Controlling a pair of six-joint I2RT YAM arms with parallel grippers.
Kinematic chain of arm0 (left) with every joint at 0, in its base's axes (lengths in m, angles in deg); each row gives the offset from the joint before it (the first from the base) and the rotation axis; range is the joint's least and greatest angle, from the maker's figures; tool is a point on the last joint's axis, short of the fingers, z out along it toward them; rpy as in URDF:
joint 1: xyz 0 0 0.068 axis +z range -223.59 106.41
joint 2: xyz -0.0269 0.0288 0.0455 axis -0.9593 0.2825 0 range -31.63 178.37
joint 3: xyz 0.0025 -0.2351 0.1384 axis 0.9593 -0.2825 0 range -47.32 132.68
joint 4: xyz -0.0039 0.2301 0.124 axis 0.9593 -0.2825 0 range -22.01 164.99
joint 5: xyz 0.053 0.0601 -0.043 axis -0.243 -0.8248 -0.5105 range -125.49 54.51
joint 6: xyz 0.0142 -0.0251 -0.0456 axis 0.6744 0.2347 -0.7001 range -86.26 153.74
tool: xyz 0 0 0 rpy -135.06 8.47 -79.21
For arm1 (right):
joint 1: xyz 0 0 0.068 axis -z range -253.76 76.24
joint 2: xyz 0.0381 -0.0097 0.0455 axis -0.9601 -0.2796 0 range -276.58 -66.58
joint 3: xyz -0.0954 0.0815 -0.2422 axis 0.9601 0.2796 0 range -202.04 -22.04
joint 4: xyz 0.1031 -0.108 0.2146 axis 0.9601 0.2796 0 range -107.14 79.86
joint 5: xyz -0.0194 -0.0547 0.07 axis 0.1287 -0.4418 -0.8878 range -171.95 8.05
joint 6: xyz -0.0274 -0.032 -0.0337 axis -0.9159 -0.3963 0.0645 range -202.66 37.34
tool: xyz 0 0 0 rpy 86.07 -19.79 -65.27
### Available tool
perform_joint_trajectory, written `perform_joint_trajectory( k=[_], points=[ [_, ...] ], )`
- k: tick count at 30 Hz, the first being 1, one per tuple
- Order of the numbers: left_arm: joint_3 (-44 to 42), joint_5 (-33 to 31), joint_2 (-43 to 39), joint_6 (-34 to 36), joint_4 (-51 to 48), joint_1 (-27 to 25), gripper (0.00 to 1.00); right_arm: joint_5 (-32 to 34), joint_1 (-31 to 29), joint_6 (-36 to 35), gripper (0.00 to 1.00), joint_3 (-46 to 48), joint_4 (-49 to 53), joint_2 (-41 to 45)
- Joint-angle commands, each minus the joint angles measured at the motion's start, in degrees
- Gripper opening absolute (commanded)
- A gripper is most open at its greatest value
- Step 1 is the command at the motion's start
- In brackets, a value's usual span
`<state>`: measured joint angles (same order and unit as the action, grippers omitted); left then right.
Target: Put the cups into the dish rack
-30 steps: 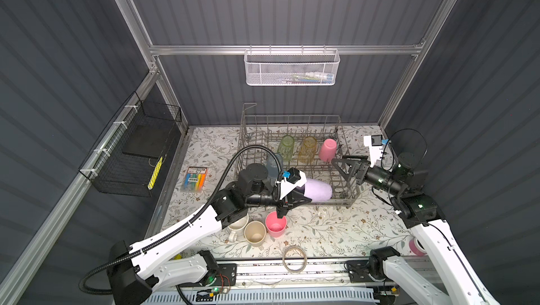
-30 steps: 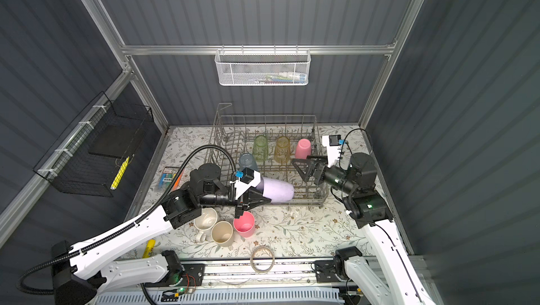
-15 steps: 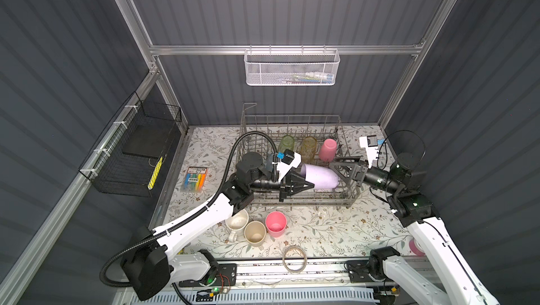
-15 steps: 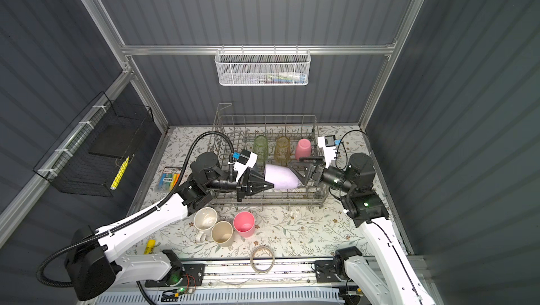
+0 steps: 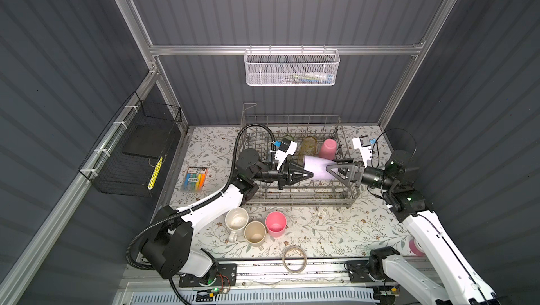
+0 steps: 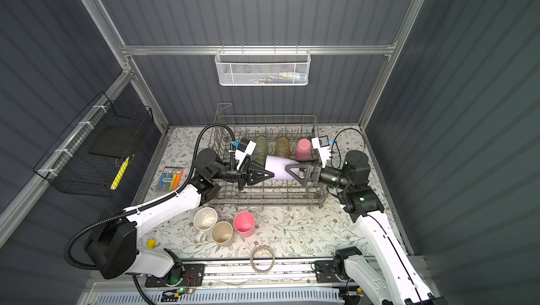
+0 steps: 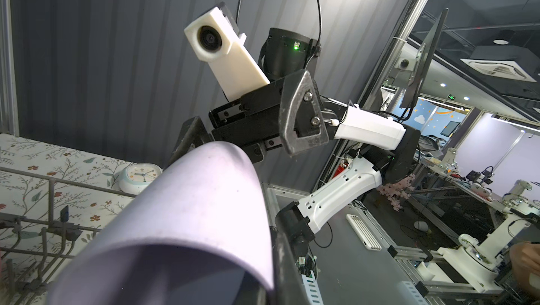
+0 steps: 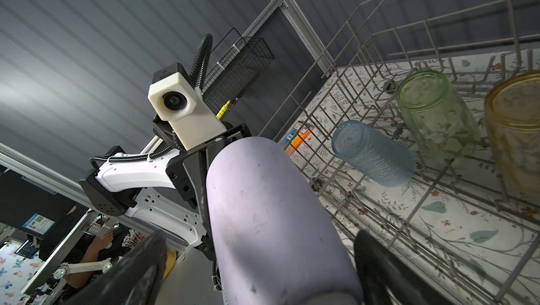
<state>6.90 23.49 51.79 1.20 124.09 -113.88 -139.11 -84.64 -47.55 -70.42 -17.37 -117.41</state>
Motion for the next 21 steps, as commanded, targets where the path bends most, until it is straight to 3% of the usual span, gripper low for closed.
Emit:
perform_joint_trajectory(
  k=[1,21],
  points=[
    [0.66,1.88,0.53,-3.16,6.53,0.39,0.00,-2.51,-1.01,1.42,0.99,0.23,-3.08,-0.63],
    [0.63,2.63,1.43,-2.90,5.92,0.40,0.00,-2.70,-6.15,2.28,0.80,-0.75,-5.66,-3.92]
  ],
)
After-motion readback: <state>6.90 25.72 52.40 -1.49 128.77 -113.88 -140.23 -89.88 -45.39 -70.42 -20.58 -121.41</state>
